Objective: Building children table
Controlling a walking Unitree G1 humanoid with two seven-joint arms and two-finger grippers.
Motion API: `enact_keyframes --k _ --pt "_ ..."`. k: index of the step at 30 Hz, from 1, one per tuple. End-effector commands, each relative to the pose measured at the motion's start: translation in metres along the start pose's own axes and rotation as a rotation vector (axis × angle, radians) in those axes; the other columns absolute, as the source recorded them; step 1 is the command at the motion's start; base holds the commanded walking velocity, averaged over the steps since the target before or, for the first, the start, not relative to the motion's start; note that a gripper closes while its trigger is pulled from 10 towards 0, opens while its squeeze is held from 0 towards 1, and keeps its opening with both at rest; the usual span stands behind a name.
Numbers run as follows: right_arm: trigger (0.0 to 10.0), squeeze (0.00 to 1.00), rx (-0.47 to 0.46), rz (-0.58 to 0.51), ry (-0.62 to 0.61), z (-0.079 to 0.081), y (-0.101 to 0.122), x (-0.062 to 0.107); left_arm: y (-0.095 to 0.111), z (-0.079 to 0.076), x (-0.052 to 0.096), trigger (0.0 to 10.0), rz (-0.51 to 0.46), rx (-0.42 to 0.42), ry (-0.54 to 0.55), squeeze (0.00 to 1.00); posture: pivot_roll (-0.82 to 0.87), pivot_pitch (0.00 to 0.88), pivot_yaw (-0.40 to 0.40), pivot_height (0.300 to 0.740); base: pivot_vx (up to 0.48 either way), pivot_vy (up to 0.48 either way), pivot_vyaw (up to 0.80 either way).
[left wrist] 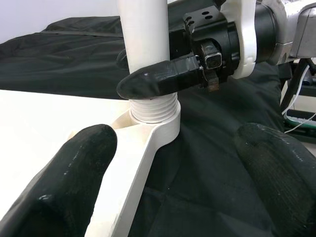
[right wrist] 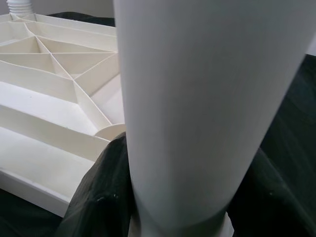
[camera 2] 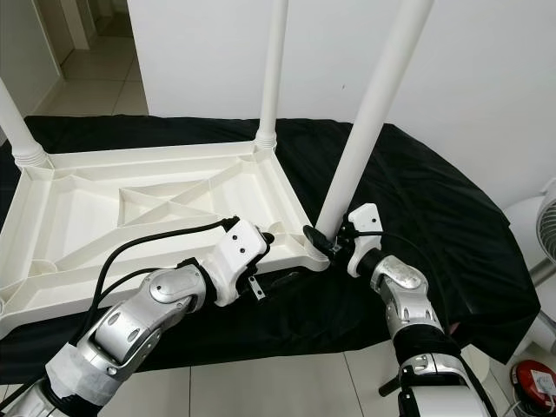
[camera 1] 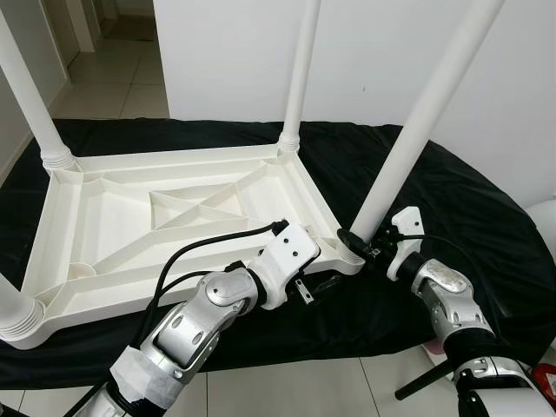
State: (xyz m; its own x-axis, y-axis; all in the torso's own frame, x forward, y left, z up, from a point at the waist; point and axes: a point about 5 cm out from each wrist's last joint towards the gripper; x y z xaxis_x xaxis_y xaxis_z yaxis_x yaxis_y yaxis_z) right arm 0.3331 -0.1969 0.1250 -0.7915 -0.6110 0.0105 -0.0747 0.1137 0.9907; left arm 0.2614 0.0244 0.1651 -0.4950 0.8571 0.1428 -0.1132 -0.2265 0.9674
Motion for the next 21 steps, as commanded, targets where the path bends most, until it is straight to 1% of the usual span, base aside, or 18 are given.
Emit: enact_keyframes --k 1,4,8,13,21 --pt "10.0 0.00 -0.068 0.081 -0.002 0.008 -0.022 0.005 0.001 -0.006 0.000 10.0 0.008 -0.008 -0.070 0.00 0.00 0.000 -0.063 0.740 0.000 0.000 0.00" --pt "10.0 0.00 -0.131 0.101 -0.049 0.010 -0.030 0.004 0.001 -0.007 0.000 10.0 0.005 -0.008 -0.076 0.00 -0.01 0.000 -0.061 0.740 0.000 0.000 0.00" --pt "10.0 0.00 -0.168 0.114 -0.087 0.010 -0.033 0.003 0.002 -0.008 0.000 10.0 0.001 -0.008 -0.081 0.00 -0.01 0.000 -0.059 0.740 0.000 0.000 0.00" --pt "10.0 0.00 -0.185 0.118 -0.109 0.009 -0.034 0.002 0.003 -0.008 0.000 10.0 -0.001 -0.008 -0.082 0.00 -0.01 0.000 -0.059 0.740 0.000 0.000 0.00" --pt "10.0 0.00 -0.174 0.135 -0.134 0.009 -0.035 0.000 0.004 -0.008 0.000 10.0 -0.003 -0.007 -0.081 0.00 -0.01 0.000 -0.059 0.740 0.000 0.000 0.00"
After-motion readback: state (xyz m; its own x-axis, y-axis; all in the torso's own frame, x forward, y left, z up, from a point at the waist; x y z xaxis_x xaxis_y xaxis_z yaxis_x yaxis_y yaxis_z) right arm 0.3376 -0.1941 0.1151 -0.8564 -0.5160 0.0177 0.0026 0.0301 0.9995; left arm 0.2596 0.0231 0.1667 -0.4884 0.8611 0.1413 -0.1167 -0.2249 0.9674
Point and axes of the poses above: a point about 5 cm out from each wrist's last joint towards the gripper, its own x axis pointing back from the gripper into the wrist, its own y axis along the axis of the wrist's last joint, z = x × y
